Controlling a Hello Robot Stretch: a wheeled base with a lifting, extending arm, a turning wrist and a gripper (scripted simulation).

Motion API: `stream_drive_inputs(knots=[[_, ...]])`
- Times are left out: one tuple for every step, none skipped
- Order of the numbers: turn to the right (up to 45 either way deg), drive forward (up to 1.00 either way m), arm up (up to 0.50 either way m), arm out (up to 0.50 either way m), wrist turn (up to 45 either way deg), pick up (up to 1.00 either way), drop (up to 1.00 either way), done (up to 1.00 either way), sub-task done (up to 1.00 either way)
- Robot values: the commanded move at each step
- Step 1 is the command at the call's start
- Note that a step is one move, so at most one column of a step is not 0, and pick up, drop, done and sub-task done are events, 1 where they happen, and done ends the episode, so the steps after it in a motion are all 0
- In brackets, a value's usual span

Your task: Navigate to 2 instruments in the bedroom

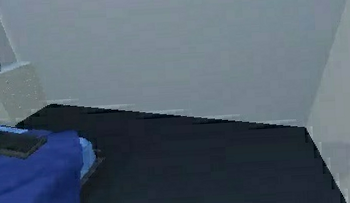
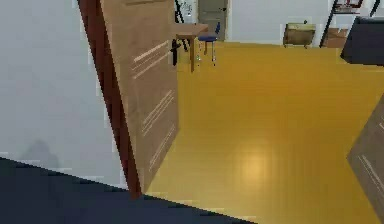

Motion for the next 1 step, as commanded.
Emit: stream_drive_inputs(knots=[[0.0,1.0,0.0,0.0,0.0,0.0,0.0,0.0,0.0]])
